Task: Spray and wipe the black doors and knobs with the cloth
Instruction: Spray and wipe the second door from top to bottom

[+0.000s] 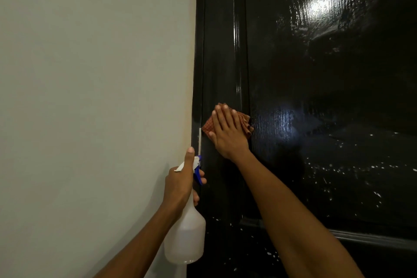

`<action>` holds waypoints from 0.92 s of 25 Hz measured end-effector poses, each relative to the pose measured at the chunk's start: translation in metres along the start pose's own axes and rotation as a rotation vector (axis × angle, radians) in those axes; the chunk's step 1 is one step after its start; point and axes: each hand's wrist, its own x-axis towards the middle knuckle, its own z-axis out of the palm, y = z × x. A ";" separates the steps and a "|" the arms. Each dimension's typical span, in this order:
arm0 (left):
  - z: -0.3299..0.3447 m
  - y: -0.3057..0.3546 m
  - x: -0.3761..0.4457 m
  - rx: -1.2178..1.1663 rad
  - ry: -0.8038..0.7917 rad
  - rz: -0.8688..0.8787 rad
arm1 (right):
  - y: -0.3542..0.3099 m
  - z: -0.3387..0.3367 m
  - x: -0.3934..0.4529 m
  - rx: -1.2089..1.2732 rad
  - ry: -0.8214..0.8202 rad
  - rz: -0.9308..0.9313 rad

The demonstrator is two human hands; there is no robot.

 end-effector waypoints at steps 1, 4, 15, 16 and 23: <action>-0.002 -0.003 0.000 -0.005 -0.006 -0.014 | -0.005 0.001 0.004 -0.009 -0.003 -0.011; -0.004 -0.009 -0.003 -0.037 -0.018 -0.028 | -0.020 0.014 -0.023 0.002 -0.066 -0.132; -0.013 -0.023 0.005 0.026 -0.043 -0.001 | 0.002 0.024 -0.058 -0.061 -0.130 -0.352; -0.013 -0.026 0.006 0.022 -0.029 -0.001 | 0.008 0.015 -0.037 -0.061 -0.083 -0.280; -0.009 -0.038 0.005 -0.005 -0.010 0.009 | -0.020 0.009 0.019 -0.005 0.037 -0.028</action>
